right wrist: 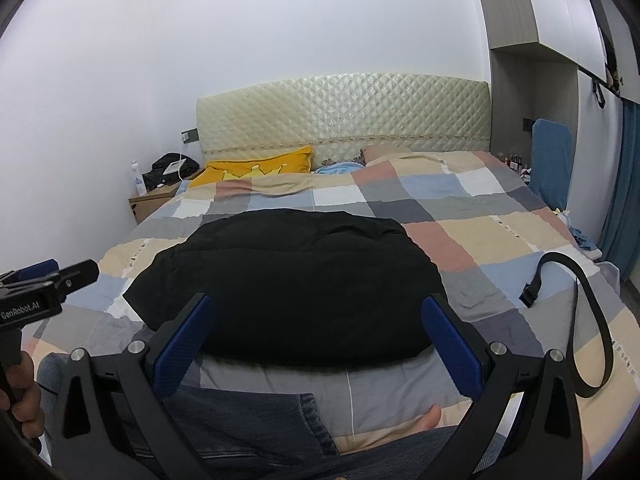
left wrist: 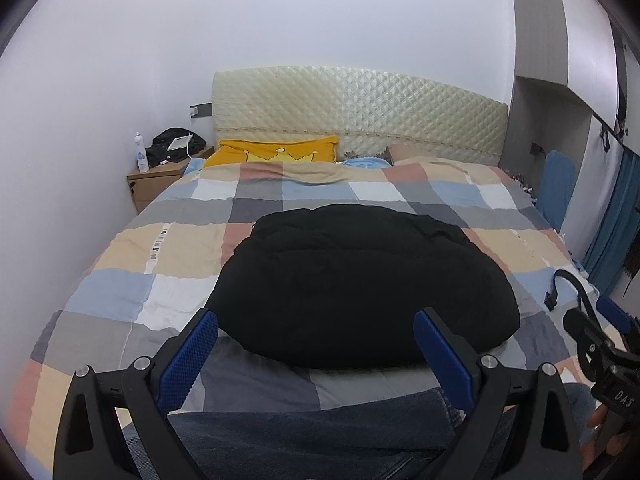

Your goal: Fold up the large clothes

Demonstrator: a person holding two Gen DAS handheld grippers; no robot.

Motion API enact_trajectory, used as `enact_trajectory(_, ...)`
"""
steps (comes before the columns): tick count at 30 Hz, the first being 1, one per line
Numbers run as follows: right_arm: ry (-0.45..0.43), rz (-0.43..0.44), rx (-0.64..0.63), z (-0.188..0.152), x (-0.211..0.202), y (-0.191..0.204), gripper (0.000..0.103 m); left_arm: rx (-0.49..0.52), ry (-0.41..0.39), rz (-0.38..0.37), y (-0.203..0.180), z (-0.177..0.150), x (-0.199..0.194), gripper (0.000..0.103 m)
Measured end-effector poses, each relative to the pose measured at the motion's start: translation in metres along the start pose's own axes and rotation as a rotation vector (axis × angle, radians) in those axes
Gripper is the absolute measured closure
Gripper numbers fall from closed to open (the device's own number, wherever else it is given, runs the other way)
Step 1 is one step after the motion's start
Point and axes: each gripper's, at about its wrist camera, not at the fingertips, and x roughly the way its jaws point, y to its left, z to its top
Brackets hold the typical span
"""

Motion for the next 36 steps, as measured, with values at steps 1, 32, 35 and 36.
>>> enact_trajectory(1,0.0,0.001,0.001,0.0,0.0,0.0,0.0,0.001,0.003,-0.006,0.0,-0.001,0.0,0.004)
enact_trajectory(32,-0.013,-0.027,-0.019,0.005,-0.007,0.01,0.0,-0.004,0.009,-0.031,0.003,0.002,-0.007,0.004)
enact_trajectory(35,-0.012,-0.024,-0.019,0.006,-0.007,0.01,0.0,-0.001,0.006,-0.036,0.003,0.002,-0.008,0.004)
enact_trajectory(36,-0.013,-0.025,-0.019,0.006,-0.007,0.01,0.0,0.0,0.004,-0.04,0.003,0.002,-0.008,0.004)
